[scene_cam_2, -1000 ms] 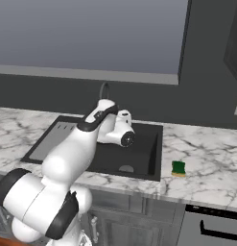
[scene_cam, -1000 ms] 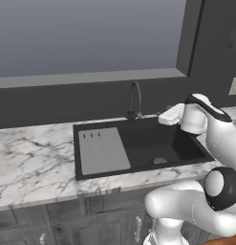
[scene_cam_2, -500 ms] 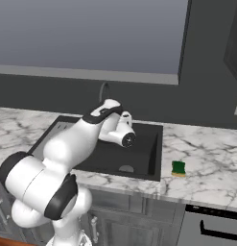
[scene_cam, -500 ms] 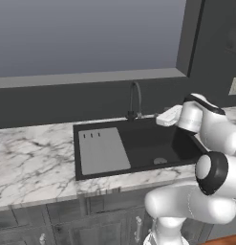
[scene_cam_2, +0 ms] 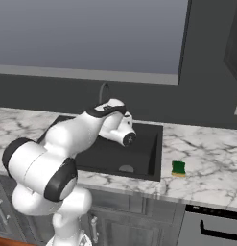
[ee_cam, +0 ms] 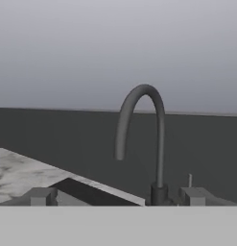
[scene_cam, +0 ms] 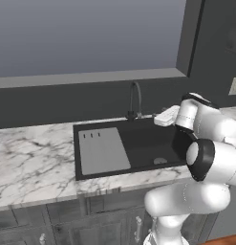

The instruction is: Soak the sponge with water for a few seconds and then drop it inside the sink.

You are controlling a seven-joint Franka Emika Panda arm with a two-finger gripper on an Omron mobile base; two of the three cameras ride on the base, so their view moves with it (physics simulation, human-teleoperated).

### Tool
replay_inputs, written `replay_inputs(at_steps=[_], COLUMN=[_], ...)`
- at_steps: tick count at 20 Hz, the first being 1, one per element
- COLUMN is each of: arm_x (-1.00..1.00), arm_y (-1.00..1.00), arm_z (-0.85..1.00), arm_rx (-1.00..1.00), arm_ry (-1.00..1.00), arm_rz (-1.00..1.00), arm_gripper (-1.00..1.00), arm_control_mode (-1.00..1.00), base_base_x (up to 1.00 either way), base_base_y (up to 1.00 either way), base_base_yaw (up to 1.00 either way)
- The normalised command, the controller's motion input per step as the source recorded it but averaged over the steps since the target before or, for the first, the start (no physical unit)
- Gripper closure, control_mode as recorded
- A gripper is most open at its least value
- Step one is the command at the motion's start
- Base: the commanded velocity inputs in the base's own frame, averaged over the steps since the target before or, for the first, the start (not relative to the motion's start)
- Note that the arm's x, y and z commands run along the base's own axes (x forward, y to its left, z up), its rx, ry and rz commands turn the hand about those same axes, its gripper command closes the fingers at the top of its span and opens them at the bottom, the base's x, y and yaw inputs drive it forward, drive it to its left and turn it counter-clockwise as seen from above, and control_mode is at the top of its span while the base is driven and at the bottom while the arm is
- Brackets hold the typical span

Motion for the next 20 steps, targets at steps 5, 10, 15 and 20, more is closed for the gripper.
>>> replay_inputs(at_steps=[5,10,15,20], arm_x=[0.29,0.25,0.15,0.12], arm_y=[0.0,0.0,0.0,0.0], arm_z=[-0.1,-0.15,-0.12,-0.07], arm_rx=[0.0,0.0,0.0,0.0], arm_ry=[0.0,0.0,0.0,0.0], arm_rz=[0.0,0.0,0.0,0.0], arm_gripper=[-1.0,-1.0,-1.0,-1.0], arm_control_mode=[-1.0,-1.0,-1.0,-1.0], base_base_x=[0.0,0.0,0.0,0.0], base_base_y=[0.0,0.0,0.0,0.0], base_base_yaw=[0.0,0.0,0.0,0.0])
